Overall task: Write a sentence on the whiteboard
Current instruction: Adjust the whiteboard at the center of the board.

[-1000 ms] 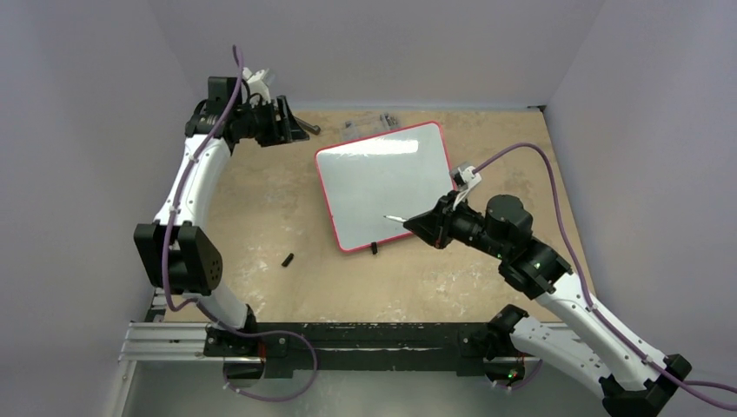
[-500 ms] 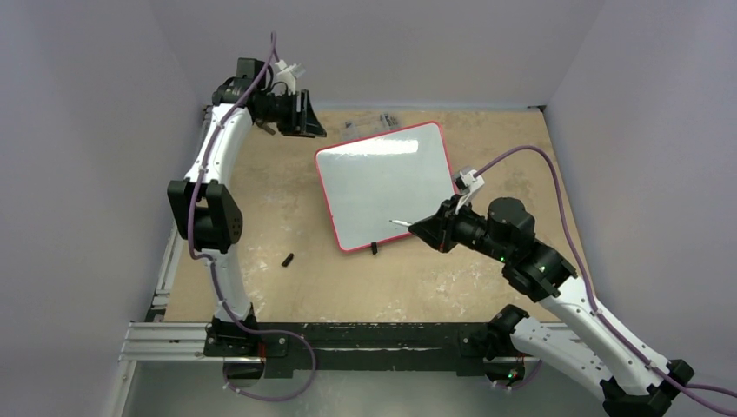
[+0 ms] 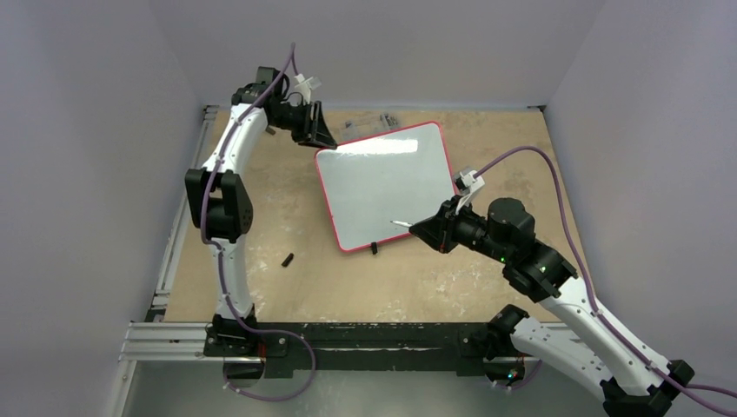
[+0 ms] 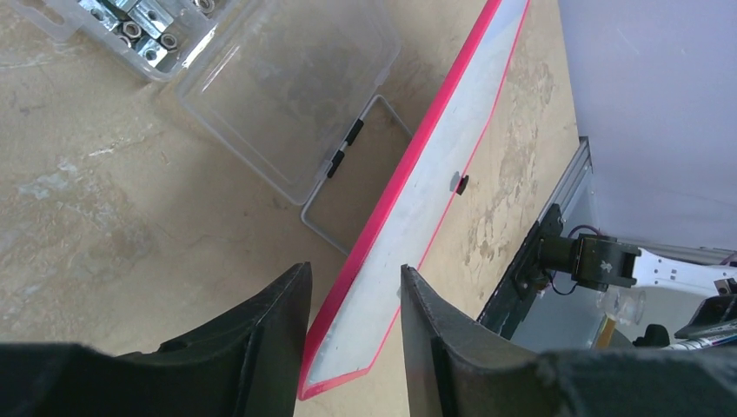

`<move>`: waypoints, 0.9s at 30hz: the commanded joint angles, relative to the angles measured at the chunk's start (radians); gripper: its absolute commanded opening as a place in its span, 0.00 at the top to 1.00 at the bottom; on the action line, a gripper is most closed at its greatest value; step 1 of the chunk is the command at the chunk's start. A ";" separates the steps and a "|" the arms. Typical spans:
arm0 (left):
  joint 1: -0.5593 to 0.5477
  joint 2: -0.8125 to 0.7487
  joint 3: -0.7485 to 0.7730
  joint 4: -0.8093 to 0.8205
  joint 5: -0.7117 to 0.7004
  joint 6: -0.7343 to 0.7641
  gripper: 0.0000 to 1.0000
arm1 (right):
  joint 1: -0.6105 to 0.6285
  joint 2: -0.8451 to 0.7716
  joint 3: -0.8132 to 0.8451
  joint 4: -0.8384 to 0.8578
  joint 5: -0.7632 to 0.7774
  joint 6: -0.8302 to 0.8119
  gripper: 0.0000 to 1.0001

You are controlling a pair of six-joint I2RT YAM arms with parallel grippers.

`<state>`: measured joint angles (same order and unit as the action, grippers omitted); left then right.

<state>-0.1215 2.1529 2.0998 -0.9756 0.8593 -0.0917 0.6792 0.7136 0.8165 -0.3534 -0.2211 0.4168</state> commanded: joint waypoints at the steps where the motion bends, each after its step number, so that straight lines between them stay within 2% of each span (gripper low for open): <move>1: -0.015 0.026 0.064 -0.002 0.068 0.017 0.60 | -0.005 0.001 0.042 0.001 0.016 -0.015 1.00; 6: -0.037 0.068 0.095 -0.031 0.106 0.038 0.61 | -0.005 -0.003 0.041 -0.004 0.017 -0.016 1.00; 20: -0.081 0.085 0.069 -0.061 0.229 0.102 0.77 | -0.005 0.002 0.033 0.004 0.002 -0.022 1.00; 27: -0.107 0.045 0.009 -0.066 0.243 0.150 0.91 | -0.005 0.003 0.011 0.029 -0.014 -0.017 1.00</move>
<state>-0.1959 2.2551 2.1380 -1.0256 1.0683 0.0051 0.6785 0.7158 0.8165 -0.3737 -0.2230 0.4129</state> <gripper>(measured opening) 0.134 0.087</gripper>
